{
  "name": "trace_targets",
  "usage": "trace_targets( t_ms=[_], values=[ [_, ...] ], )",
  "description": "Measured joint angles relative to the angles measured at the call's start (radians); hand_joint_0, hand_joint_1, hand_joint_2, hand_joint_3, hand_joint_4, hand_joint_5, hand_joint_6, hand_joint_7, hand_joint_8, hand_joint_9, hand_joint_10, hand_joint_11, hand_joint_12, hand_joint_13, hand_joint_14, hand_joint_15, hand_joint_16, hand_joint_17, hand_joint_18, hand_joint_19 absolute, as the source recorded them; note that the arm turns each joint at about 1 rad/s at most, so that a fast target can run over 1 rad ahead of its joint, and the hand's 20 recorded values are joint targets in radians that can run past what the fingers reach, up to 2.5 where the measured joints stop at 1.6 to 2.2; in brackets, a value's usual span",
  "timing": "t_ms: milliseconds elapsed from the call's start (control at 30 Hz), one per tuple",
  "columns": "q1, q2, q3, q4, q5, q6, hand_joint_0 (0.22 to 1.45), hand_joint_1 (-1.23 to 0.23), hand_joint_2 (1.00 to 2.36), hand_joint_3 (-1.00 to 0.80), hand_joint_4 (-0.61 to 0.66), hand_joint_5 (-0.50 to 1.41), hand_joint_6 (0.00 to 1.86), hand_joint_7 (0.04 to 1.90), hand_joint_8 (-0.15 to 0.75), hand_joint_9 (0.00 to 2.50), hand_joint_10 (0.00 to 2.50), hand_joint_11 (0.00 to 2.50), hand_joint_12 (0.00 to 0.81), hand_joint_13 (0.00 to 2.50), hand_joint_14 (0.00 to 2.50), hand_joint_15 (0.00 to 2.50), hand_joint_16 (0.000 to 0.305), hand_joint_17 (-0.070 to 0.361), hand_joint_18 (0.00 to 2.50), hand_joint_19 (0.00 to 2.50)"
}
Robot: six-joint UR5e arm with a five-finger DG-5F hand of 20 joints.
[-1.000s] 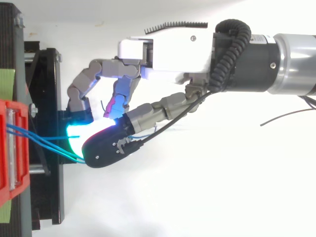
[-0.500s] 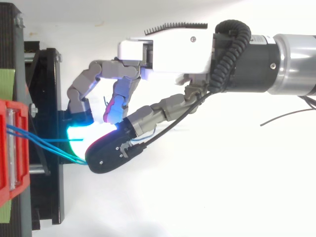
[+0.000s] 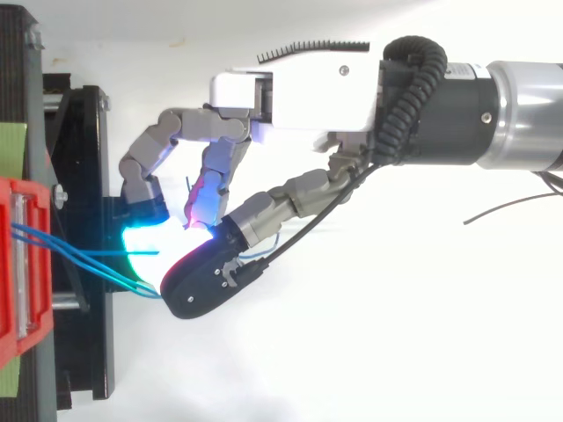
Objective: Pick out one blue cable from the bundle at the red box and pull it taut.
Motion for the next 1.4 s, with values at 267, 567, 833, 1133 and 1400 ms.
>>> trace_targets(
  t_ms=[267,567,833,1133,1400],
  values=[
    [0.001,0.000,0.000,0.003,-0.002,0.010,0.78,-0.80,1.00,-0.50,-0.23,-0.15,0.97,1.06,0.235,1.22,0.03,0.85,0.317,1.04,0.02,0.62,0.049,0.111,0.85,0.70],
    [0.001,0.000,-0.001,0.002,-0.015,0.011,0.78,-0.80,1.00,-0.50,-0.24,-0.15,0.97,1.07,0.231,1.23,0.03,0.84,0.318,1.05,0.02,0.62,0.049,0.109,0.86,0.71],
    [0.001,0.000,-0.001,-0.045,-0.024,0.017,0.77,-0.80,1.00,-0.50,-0.22,-0.15,0.97,1.05,0.230,1.23,0.03,0.85,0.320,1.05,0.02,0.62,0.048,0.109,0.85,0.71],
    [0.004,0.029,-0.001,-0.154,-0.048,0.004,0.76,-0.79,1.00,-0.50,-0.21,-0.15,0.97,1.05,0.234,1.23,0.03,0.85,0.317,1.05,0.02,0.62,0.049,0.109,0.85,0.72],
    [0.005,0.058,-0.001,-0.204,-0.046,-0.015,0.73,-0.77,1.00,-0.50,-0.16,-0.15,0.97,0.96,0.231,1.23,0.03,0.85,0.320,1.05,0.02,0.62,0.049,0.110,0.85,0.72]
  ],
)
